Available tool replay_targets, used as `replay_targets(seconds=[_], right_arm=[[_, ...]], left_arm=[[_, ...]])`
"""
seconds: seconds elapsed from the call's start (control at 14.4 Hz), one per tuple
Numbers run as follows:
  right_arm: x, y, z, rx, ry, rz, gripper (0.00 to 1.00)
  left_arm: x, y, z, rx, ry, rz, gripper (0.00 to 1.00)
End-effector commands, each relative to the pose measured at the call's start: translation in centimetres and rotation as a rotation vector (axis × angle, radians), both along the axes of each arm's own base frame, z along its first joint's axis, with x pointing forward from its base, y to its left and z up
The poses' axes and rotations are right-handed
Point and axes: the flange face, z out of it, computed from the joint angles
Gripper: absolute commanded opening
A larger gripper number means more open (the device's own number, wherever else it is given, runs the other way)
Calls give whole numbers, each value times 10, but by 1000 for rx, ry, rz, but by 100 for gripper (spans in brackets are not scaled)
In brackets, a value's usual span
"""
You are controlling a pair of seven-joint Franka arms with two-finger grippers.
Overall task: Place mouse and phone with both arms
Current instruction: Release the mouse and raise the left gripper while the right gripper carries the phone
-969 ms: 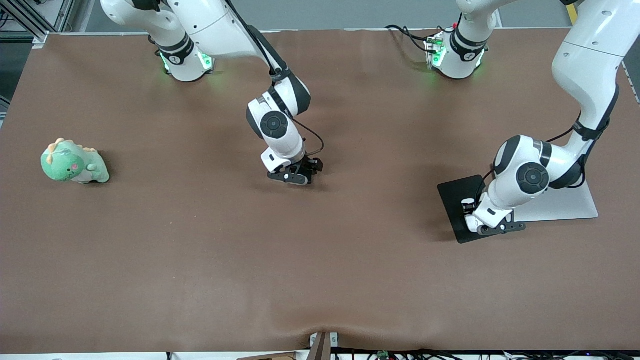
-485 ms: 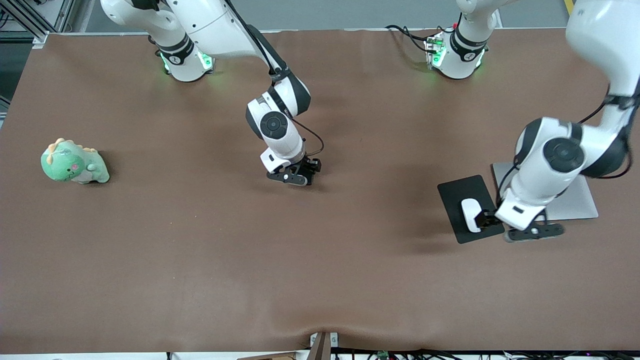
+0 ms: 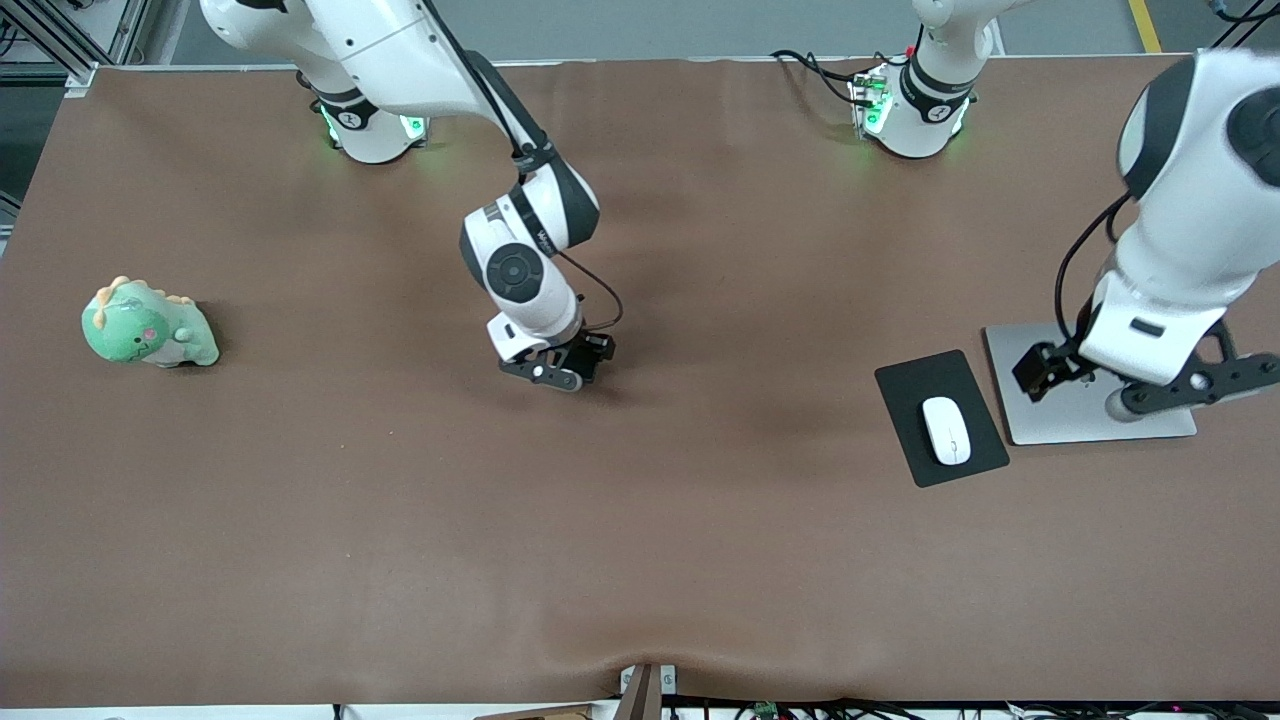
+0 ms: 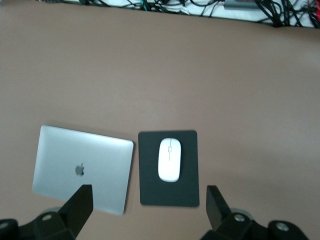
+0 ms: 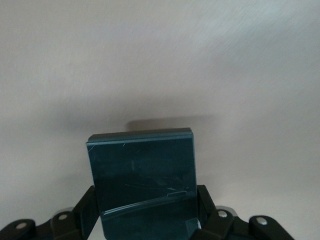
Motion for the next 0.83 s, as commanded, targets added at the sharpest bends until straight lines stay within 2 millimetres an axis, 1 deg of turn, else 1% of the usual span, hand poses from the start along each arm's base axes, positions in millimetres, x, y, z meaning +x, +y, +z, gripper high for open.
replay_targets(seconds=[0.0,0.07,0.14,0.21,0.28,0.35,0.42,0.48,0.55,0.62,0.76], right_arm=[[5,-37,13,13,9,11,0],[6,-52,14,13,12,25,0],[11,-72,17,18,12,40,0],[12,-90,19,21,16,55,0],[10,-105,22,24,17,66,0],[6,-116,19,22,24,79,0],[5,-131,20,24,25,85,0],[2,-142,19,24,32,94,0],[0,-153,19,26,35,102,0],[-3,-167,18,27,41,107,0],[-6,-187,16,28,48,115,0]], left_arm=[[-12,0,32,-40,45,-58,100],[-20,2,47,-63,47,-94,100],[-27,15,60,-84,51,-119,100],[-36,19,73,-95,45,-153,100],[-45,24,82,-90,49,-174,100],[-50,29,82,-95,79,-197,100],[-59,35,88,-128,107,-207,100],[-69,34,93,-138,121,-224,100],[-81,39,94,-145,134,-223,100],[-90,43,103,-155,118,-221,100],[-96,40,107,-157,117,-226,100]])
